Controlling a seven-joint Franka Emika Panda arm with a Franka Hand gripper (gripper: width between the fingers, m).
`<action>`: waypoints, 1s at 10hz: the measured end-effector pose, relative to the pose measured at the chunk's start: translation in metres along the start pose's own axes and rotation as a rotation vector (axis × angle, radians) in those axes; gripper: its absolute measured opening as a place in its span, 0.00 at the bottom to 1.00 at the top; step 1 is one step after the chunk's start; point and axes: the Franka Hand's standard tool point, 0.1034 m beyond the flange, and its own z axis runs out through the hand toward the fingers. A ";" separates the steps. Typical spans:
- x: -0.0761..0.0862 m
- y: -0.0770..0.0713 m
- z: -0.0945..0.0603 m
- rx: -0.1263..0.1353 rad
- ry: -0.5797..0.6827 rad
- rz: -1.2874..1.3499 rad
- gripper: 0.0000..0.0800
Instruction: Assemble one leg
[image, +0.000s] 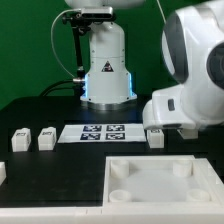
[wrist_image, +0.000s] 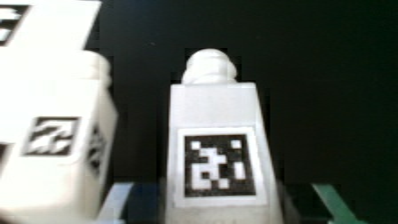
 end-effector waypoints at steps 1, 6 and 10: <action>-0.005 0.006 -0.026 0.011 0.036 -0.024 0.36; -0.010 0.026 -0.077 -0.005 0.429 -0.135 0.36; -0.007 0.054 -0.196 0.004 0.786 -0.149 0.36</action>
Offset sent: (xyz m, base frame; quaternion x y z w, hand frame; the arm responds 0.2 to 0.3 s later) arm 0.0000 0.0000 0.0000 0.0000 0.2667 0.0000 0.9638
